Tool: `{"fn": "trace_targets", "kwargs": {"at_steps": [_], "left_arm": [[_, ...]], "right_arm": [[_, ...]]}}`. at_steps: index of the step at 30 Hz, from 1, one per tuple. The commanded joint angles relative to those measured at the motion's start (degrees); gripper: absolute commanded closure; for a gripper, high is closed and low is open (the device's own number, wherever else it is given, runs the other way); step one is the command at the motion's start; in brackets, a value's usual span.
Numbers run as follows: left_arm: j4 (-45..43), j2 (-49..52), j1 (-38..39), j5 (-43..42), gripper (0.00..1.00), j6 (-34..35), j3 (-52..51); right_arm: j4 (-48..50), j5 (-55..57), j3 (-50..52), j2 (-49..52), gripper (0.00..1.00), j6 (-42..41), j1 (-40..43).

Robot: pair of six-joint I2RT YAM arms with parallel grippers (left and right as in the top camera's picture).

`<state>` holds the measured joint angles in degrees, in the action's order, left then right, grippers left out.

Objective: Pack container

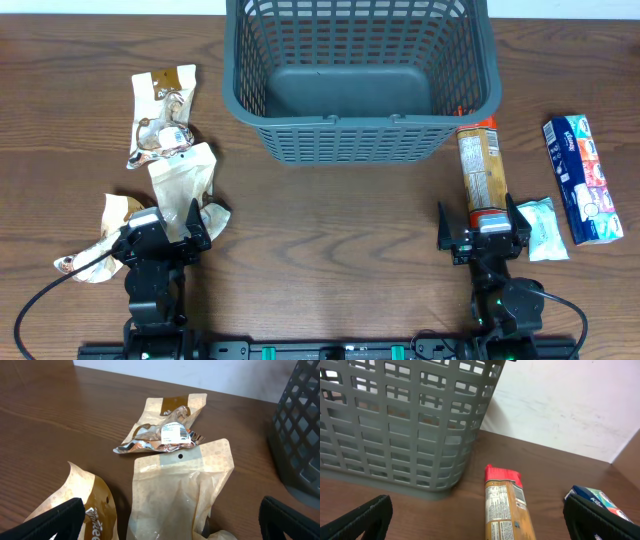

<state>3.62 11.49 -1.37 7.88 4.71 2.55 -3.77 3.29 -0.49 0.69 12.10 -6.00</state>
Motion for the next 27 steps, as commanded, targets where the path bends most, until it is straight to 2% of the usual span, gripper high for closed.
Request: {"fn": "trace_targets", "kwargs": {"at_steps": [1,13,18,22,27], "left_arm": [[0.76,0.11,0.22,0.09,0.01,0.52,-1.79],[0.13,0.11,0.22,0.09,0.01,0.52,-1.79],[0.11,0.11,0.22,0.07,0.02,0.57,-1.79],[0.11,0.11,0.22,0.09,0.01,0.55,-1.79],[0.11,0.11,0.22,0.09,0.01,0.55,-1.79]], "right_arm": [[-0.22,0.33,0.17,-0.35,0.01,-0.92,0.68],[0.04,0.5,0.17,-0.35,0.01,-1.77,0.68],[0.46,7.06,-2.25,-0.28,0.01,-17.88,1.77],[-3.76,5.6,-12.07,2.6,0.01,-18.93,6.01],[-17.25,0.22,-33.79,18.01,0.01,-12.74,13.53]]}}
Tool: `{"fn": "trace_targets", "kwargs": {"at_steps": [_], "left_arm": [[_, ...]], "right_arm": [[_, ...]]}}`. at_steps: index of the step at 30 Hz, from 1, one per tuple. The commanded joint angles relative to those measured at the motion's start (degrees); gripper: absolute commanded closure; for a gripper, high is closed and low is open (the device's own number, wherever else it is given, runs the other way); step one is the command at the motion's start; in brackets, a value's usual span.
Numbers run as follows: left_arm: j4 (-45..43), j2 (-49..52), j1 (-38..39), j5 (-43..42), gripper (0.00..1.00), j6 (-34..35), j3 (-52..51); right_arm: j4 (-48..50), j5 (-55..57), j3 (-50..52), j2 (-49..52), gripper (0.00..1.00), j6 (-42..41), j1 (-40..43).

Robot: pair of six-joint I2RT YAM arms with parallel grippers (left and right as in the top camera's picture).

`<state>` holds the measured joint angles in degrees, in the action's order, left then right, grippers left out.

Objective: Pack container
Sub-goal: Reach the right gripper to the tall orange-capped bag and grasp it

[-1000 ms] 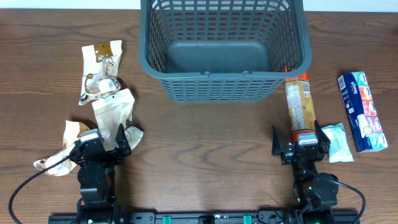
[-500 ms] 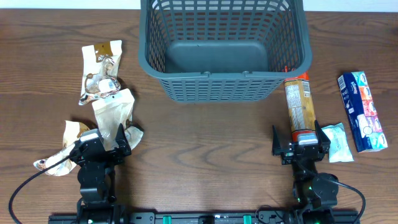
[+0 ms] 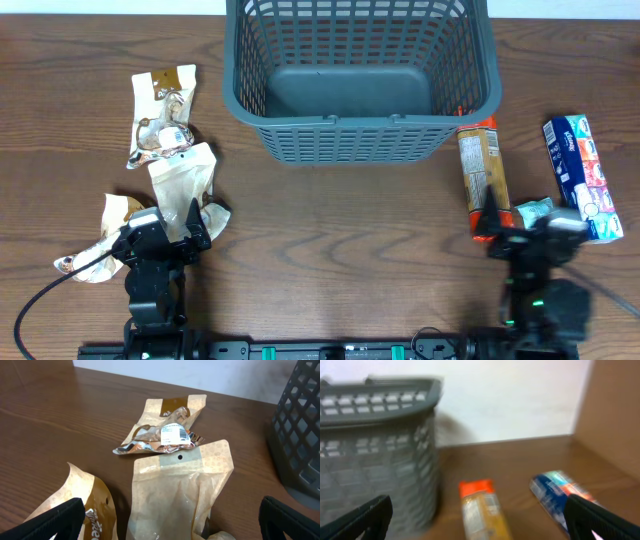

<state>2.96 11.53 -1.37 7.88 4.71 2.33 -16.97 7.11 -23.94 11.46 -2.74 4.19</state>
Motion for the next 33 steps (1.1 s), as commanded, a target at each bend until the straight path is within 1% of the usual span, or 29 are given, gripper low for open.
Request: {"fn": "trace_targets", "kwargs": {"at_steps": [1,5,6,10,13,15,17,23,25,33], "left_arm": [[0.76,0.07,0.22,0.09,0.01,0.55,-1.57],[0.74,0.07,0.22,0.09,0.01,0.55,-1.57],[0.74,0.07,0.22,0.09,0.01,0.55,-1.57],[0.74,0.07,0.22,0.09,0.01,0.52,-1.57],[0.72,0.07,0.22,0.09,0.01,0.52,-1.57],[0.72,0.07,0.22,0.09,0.01,0.55,-1.57],[0.72,0.07,0.22,0.09,0.01,0.52,-1.57],[0.26,0.07,0.22,0.09,0.01,0.55,-1.57],[-0.11,0.07,0.22,0.09,0.01,0.55,-1.57],[-0.92,0.07,0.22,0.09,0.01,0.55,-1.57]], "right_arm": [[-7.5,-5.03,-14.82,10.91,0.01,2.82,4.7],[-26.4,-11.26,-36.89,29.4,0.01,2.82,11.43],[-29.94,-13.07,-40.85,32.63,0.01,2.84,12.61],[-49.48,-19.76,-61.42,49.44,0.01,2.82,17.59],[-60.52,-19.58,-72.63,57.61,0.01,4.33,18.25],[-64.89,-19.37,-77.29,61.66,0.01,8.81,18.23],[-66.75,-19.28,-78.51,64.26,0.01,11.43,18.25],[-69.81,-17.62,-77.07,71.93,0.01,19.34,18.25],[-69.79,-15.87,-76.54,75.12,0.01,19.76,18.23],[-67.36,-16.06,-76.41,86.4,0.01,21.44,18.16]]}}
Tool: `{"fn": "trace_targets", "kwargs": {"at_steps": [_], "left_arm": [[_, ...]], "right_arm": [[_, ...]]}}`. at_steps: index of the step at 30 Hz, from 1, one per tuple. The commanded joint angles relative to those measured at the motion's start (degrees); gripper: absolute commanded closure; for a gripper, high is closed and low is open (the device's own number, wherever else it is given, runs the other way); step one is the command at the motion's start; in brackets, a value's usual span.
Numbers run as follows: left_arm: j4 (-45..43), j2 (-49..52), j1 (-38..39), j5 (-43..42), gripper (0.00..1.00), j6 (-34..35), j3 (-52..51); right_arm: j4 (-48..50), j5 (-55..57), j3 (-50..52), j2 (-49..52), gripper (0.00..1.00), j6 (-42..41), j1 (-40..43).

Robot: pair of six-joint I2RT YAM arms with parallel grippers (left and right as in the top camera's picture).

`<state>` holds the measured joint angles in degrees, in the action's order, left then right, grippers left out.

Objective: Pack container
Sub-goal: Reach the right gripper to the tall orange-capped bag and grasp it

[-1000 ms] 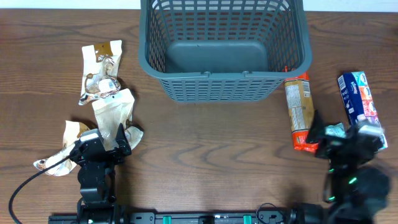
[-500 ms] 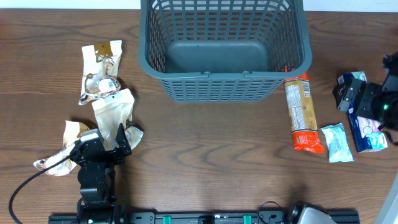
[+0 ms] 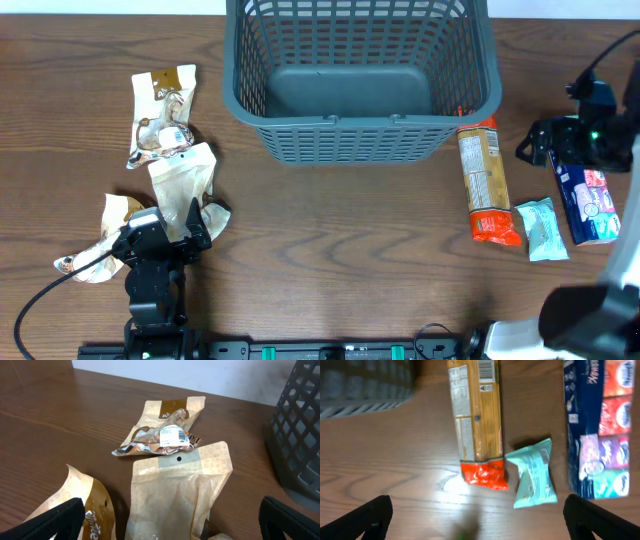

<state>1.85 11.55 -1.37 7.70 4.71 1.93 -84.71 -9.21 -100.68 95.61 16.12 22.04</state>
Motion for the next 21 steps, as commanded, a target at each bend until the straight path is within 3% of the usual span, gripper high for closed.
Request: {"fn": "trace_targets", "kwargs": {"at_steps": [1,14,21], "left_arm": [[0.17,0.04,0.22,0.26,0.01,0.55,-1.18],[0.2,0.04,0.22,0.26,0.01,0.55,-1.18],[0.2,0.04,0.22,0.26,0.01,0.55,-1.18]], "right_arm": [[0.55,0.09,0.33,3.52,0.01,3.58,0.22],[3.41,3.89,0.33,17.03,0.01,8.63,-5.29],[10.78,5.35,0.33,20.72,0.01,4.72,-7.74]]}}
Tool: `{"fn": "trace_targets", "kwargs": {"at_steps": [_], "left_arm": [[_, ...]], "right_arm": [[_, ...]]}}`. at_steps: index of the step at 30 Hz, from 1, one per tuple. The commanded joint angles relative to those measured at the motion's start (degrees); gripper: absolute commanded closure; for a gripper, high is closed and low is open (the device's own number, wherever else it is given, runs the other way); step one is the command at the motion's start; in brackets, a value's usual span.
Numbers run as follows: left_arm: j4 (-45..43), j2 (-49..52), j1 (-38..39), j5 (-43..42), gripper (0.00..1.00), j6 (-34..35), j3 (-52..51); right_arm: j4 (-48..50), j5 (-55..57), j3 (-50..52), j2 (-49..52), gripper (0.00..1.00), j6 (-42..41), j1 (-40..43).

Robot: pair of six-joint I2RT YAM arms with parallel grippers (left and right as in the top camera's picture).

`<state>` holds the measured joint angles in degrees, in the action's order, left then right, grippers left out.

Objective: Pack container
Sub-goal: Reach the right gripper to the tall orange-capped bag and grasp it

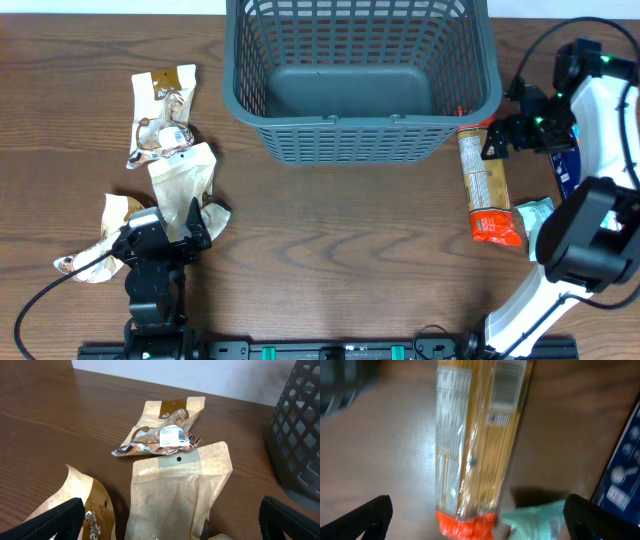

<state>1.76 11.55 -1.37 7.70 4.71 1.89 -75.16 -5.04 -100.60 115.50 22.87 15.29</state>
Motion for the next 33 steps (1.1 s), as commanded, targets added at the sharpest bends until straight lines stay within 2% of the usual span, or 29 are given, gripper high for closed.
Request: {"fn": "trace_targets", "kwargs": {"at_steps": [1,18,33], "left_arm": [[0.28,0.04,0.22,0.26,0.01,0.55,-1.14],[0.31,0.04,0.22,0.26,0.01,0.55,-1.14],[0.28,0.04,0.22,0.26,0.01,0.55,-1.14]], "right_arm": [[2.16,1.18,0.24,1.25,0.01,-2.6,-1.2],[7.23,3.1,1.16,7.41,0.01,-6.16,-4.63],[17.84,2.89,17.0,7.41,0.01,-8.33,-4.55]]}}
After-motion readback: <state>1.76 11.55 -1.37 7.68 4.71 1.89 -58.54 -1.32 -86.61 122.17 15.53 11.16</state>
